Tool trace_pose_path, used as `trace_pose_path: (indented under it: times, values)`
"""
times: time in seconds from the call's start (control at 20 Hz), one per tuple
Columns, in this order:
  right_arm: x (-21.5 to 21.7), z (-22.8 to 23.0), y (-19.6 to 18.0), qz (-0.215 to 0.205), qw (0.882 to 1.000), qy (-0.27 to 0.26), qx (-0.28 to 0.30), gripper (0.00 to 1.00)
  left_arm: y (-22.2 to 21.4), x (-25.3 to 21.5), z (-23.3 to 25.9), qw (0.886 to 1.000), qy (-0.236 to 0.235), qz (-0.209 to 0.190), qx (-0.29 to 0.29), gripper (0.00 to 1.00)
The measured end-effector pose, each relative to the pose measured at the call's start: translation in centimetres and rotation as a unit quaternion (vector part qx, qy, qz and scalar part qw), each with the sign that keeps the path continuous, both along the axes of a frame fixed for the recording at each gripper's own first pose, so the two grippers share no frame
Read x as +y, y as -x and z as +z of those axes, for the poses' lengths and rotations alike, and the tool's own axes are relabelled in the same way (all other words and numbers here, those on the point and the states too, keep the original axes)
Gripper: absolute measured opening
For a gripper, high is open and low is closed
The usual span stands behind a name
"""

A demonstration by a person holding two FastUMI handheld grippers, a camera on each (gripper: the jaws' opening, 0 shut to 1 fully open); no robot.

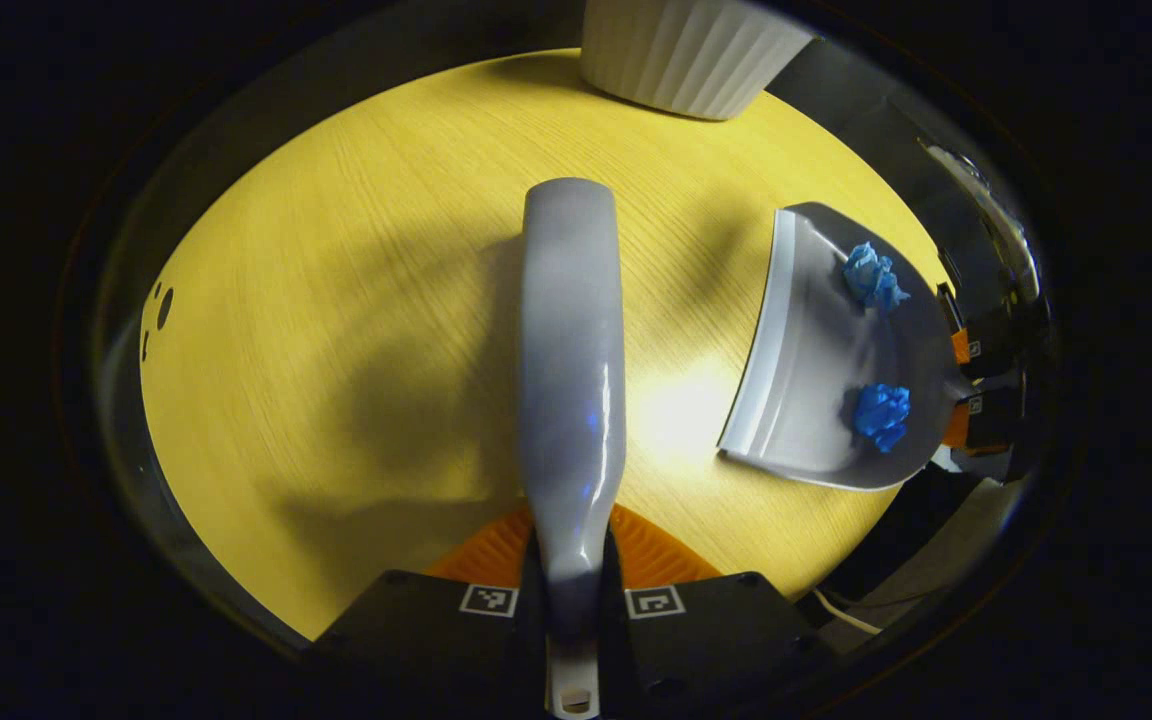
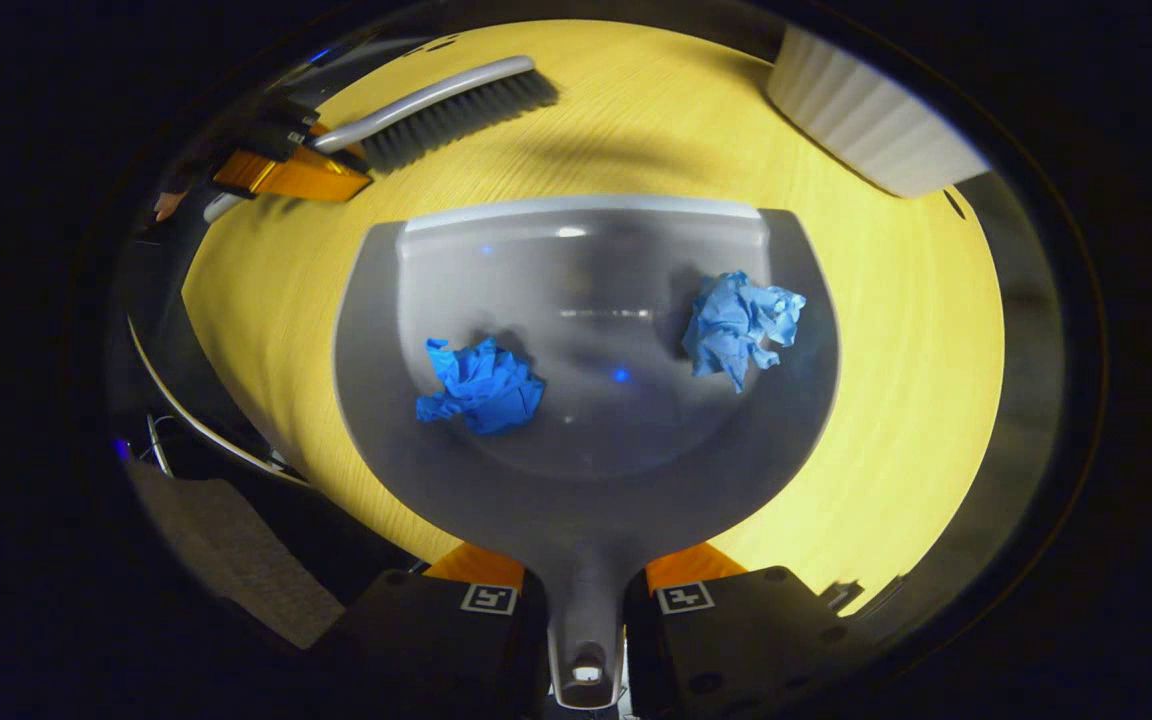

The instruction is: Pick up the small broom and dustpan from the desktop, sweep the trash into the dustpan with the broom, and then empty the trash into the garbage bin.

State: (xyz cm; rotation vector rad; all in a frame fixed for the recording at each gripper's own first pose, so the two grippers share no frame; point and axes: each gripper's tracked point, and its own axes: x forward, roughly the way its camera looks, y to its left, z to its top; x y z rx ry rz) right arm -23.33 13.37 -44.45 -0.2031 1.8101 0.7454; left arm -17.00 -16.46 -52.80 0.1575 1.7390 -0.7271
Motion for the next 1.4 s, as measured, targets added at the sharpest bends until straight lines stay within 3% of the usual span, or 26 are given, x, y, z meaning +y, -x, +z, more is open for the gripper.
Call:
trace_pose_path:
  times: [0.3,0.45,0.8,1.0,1.25,1.3,1.4]
  values:
    - [1.0,3.8,-4.4,-0.088,0.995,0.016,-0.035,0.36,-0.5,0.4,0.0,1.000,0.000,-0.019,0.000,0.24]
    - [1.4,5.1,-4.2,-0.141,0.988,0.025,-0.052,0.34,-0.5,0.4,0.1,1.000,0.009,-0.021,-0.001,0.24]
    - [-1.3,10.2,-12.1,-0.247,0.959,0.065,-0.120,0.34,-0.9,0.4,0.2,0.999,0.019,-0.031,-0.007,0.24]
    - [-2.9,10.9,-17.5,-0.274,0.940,0.104,-0.174,0.34,-1.0,0.5,0.4,0.999,0.019,-0.039,-0.004,0.24]
    - [-0.7,8.7,-24.0,-0.295,0.923,0.108,-0.223,0.34,-1.1,0.5,0.4,0.999,0.021,-0.042,-0.003,0.24]
    - [-0.5,8.3,-25.2,-0.295,0.921,0.109,-0.231,0.34,-1.0,0.5,0.3,0.999,0.021,-0.042,-0.003,0.27]
    - [0.1,6.9,-26.6,-0.267,0.920,0.130,-0.254,0.34,-1.0,0.5,0.3,0.999,0.020,-0.042,-0.002,0.24]
